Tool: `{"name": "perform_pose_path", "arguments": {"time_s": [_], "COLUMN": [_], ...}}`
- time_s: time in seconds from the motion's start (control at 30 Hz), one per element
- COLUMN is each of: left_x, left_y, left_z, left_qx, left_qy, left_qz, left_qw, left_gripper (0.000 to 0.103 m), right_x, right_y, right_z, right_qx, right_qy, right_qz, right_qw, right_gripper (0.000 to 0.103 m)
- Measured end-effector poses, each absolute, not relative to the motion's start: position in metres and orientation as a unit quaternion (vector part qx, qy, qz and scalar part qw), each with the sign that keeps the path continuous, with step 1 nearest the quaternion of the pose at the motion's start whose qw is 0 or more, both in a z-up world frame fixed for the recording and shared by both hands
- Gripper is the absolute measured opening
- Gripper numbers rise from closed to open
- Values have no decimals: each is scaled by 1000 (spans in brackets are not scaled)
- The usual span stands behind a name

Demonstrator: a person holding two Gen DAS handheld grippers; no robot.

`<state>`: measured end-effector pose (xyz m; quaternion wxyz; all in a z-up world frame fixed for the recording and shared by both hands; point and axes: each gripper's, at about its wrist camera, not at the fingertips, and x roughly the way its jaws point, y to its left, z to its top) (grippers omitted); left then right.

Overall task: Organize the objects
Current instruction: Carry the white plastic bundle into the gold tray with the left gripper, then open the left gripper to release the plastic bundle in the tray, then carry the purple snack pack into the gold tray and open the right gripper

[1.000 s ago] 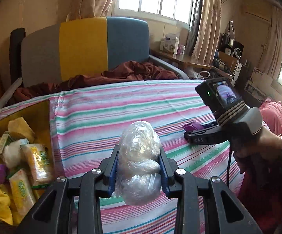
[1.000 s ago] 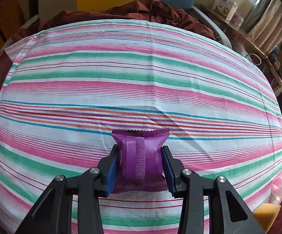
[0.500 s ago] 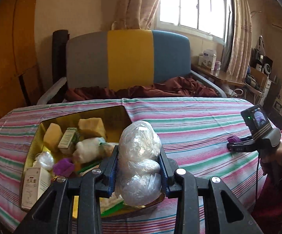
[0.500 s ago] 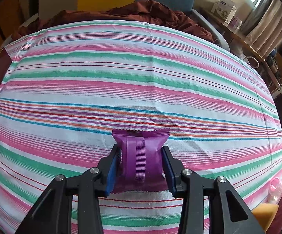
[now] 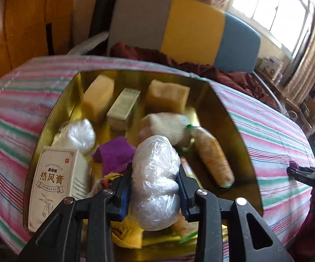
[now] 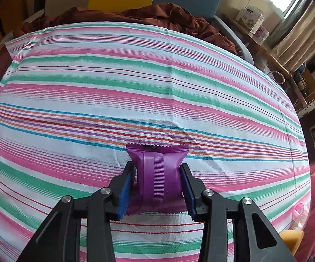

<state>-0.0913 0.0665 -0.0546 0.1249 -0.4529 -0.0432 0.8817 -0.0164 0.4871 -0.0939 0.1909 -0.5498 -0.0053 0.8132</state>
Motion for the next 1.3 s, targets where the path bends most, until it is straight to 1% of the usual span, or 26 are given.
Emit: {"name": "perform_pose_path", "arguments": {"time_s": [0.2, 0.23, 0.27, 0.33, 0.4, 0.47, 0.6, 0.73, 0.8, 0.87, 1.03, 1.2, 1.3], "left_x": [-106, -104, -103, -99, -95, -88, -73, -64, -56, -49, -40, -36, -35], "left_y": [61, 62, 61, 57, 52, 45, 36, 31, 30, 26, 18, 10, 5], "left_z": [-72, -71, -70, -66, -60, -53, -42, -28, -20, -13, 3, 10, 10], "left_qx": [-477, -475, -472, -468, -462, -449, -435, -413, -394, -381, -362, -354, -358], "left_qy": [-33, -38, -45, -59, -72, -82, -65, -28, -11, 0, -1, -3, -6], "left_qz": [872, 872, 873, 874, 876, 882, 892, 907, 916, 923, 931, 935, 934], "left_qw": [104, 110, 114, 117, 119, 118, 106, 83, 72, 60, 43, 30, 23], "left_gripper": [38, 40, 44, 47, 54, 56, 57, 57, 57, 57, 57, 57, 57], "right_x": [-17, -17, -16, -17, -18, -18, -19, -26, -36, -52, -85, -115, -130], "right_y": [485, 485, 483, 484, 484, 484, 481, 476, 450, 411, 301, 222, 189], "right_z": [-94, -94, -94, -94, -95, -94, -91, -66, -48, -31, -2, -13, -28], "right_qx": [-550, -550, -550, -551, -551, -552, -554, -534, -517, -500, -464, -468, -479], "right_qy": [-9, -8, -9, -11, -12, -12, -10, 42, 45, 25, -9, -13, -20], "right_qz": [813, 813, 813, 812, 812, 812, 810, 828, 844, 861, 885, 879, 871], "right_qw": [190, 191, 191, 191, 192, 192, 193, 167, 134, 89, -21, -85, -102], "right_gripper": [42, 42, 42, 42, 41, 41, 39, 39, 39, 39, 40, 40, 41]}}
